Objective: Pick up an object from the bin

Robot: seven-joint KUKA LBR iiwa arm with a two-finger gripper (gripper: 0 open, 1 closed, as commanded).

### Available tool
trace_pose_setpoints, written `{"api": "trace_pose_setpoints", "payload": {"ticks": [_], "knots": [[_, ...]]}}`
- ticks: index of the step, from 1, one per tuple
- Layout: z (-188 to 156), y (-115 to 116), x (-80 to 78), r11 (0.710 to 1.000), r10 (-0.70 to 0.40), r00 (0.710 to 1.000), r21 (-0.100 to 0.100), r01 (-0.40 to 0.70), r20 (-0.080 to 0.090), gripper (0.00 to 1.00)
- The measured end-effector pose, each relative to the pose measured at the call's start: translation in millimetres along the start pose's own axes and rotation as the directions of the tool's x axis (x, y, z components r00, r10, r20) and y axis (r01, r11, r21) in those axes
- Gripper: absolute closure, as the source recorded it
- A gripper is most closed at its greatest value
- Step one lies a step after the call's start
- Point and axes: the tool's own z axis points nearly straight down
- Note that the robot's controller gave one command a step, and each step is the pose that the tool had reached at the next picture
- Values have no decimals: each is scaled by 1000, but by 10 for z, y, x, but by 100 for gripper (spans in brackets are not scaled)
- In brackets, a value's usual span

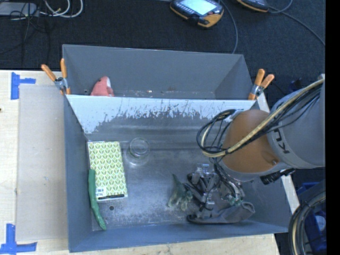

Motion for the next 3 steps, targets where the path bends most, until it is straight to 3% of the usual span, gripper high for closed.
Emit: {"api": "trace_pose_setpoints", "payload": {"ticks": [1,2,3], "knots": [[-152,-219,12,985,174,985,-2,-174,4,0],[81,-173,-22,998,66,998,0,-66,-1,0],[115,-205,43,900,435,900,-3,-435,0,100]]}}
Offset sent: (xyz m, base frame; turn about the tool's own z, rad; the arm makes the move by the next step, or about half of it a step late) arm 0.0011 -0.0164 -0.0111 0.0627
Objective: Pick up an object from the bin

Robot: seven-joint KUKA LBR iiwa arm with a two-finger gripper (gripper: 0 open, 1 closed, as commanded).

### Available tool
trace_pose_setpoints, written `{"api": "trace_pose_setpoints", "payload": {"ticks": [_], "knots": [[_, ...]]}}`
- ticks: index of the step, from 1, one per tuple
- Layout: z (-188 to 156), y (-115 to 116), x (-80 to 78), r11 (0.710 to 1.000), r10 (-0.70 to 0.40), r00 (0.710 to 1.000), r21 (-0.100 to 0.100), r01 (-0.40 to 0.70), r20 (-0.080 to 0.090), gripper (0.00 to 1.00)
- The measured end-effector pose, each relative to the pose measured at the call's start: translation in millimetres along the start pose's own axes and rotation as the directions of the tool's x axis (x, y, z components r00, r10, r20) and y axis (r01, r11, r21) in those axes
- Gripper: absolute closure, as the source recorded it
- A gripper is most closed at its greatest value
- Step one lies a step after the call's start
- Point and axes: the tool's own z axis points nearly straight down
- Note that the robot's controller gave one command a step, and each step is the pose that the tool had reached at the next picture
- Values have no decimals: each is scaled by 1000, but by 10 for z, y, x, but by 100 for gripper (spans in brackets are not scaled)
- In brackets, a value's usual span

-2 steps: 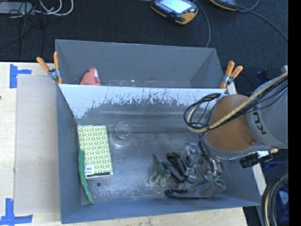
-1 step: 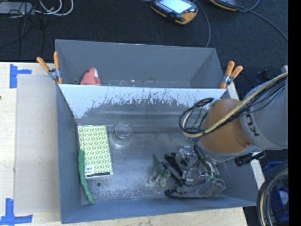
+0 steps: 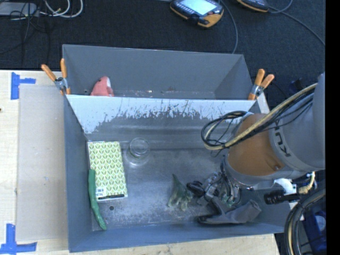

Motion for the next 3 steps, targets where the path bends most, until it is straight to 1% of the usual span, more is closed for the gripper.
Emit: {"api": "trace_pose_setpoints", "payload": {"ticks": [3], "knots": [[-52,-1,2,1000,-3,1000,0,3,0,100]]}}
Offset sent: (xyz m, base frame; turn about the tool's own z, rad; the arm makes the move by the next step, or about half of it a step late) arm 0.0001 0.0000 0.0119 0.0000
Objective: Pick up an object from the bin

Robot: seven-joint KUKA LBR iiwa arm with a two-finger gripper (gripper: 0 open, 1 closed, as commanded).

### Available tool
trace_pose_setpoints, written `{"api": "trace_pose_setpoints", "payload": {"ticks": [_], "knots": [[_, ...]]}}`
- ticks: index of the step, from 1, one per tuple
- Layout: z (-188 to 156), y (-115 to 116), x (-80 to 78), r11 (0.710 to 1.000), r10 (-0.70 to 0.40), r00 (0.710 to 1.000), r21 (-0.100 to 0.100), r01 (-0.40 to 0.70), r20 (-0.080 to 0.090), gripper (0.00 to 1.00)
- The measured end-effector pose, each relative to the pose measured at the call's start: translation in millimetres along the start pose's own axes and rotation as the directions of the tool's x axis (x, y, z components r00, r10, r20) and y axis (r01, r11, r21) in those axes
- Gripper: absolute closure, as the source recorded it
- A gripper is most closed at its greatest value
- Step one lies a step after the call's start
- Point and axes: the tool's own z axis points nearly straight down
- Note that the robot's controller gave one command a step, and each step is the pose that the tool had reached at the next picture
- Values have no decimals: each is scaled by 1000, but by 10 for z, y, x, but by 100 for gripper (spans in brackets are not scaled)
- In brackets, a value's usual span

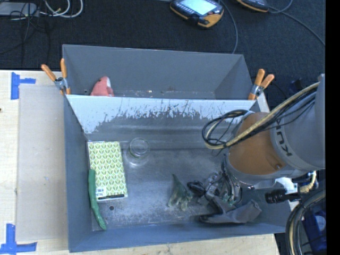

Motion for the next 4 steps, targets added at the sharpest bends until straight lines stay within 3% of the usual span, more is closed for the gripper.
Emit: {"api": "trace_pose_setpoints", "payload": {"ticks": [2,4], "knots": [[-96,-9,18,1000,-1,1000,3,1,-7,100],[-371,-1,-1,1000,-2,1000,-1,2,1,100]]}}
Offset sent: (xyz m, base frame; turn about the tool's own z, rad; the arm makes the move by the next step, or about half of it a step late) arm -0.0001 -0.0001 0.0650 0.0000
